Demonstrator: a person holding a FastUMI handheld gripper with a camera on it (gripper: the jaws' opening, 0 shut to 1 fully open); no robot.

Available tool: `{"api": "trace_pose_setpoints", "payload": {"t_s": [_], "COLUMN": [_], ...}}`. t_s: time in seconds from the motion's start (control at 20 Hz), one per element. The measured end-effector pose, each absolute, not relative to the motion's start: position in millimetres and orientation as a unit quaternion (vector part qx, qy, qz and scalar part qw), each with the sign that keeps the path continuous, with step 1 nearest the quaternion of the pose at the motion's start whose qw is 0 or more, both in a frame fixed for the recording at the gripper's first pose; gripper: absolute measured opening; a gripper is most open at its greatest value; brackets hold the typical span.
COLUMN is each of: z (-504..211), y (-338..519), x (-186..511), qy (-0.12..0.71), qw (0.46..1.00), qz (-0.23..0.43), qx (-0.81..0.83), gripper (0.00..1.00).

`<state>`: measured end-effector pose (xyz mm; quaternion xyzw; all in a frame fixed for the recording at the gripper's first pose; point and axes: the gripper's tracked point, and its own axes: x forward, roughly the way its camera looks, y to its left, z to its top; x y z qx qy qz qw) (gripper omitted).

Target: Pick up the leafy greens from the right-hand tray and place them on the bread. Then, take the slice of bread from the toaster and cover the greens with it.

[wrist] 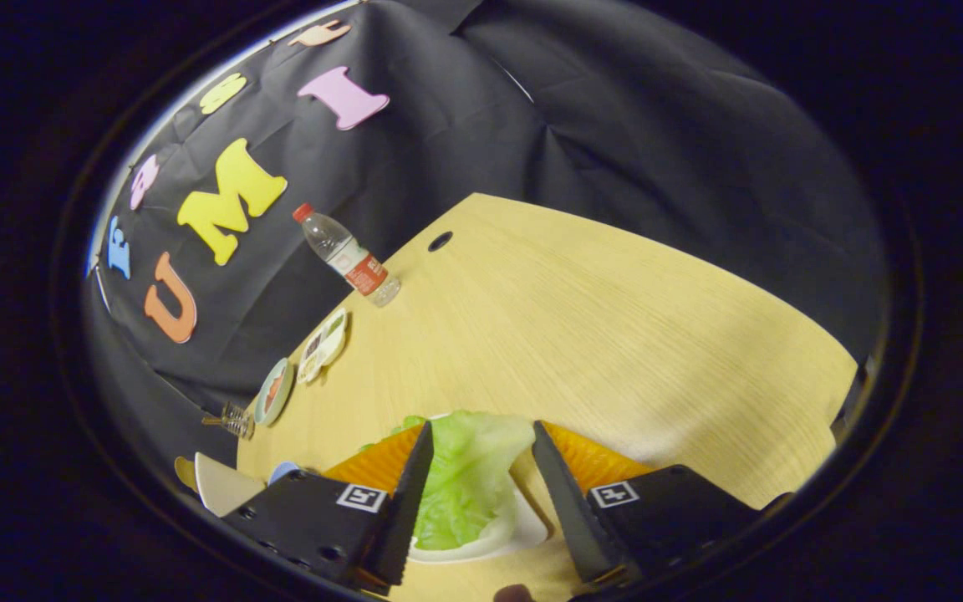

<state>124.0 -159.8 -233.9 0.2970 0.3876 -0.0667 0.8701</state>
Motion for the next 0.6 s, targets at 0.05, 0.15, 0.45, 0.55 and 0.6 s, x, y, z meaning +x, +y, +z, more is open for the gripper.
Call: {"api": "trace_pose_setpoints", "payload": {"t_s": [0.05, 0.15, 0.45, 0.55, 0.6], "z": [-236.2, -237.2, -220.0, -206.4, -199.7], "y": [-161.4, -166.7, -163.5, -156.2, -152.4], "x": [125.9, 124.7, 126.5, 126.2, 125.7], "qy": [0.388, 0.391, 0.372, 0.354, 0.344], "qw": [0.873, 0.876, 0.896, 0.904, 0.908], "qz": [-0.069, -0.079, -0.063, -0.057, -0.052], "qx": [0.288, 0.271, 0.234, 0.234, 0.233], "gripper": [0.69, 0.42, 0.0, 0.0, 0.0]}}
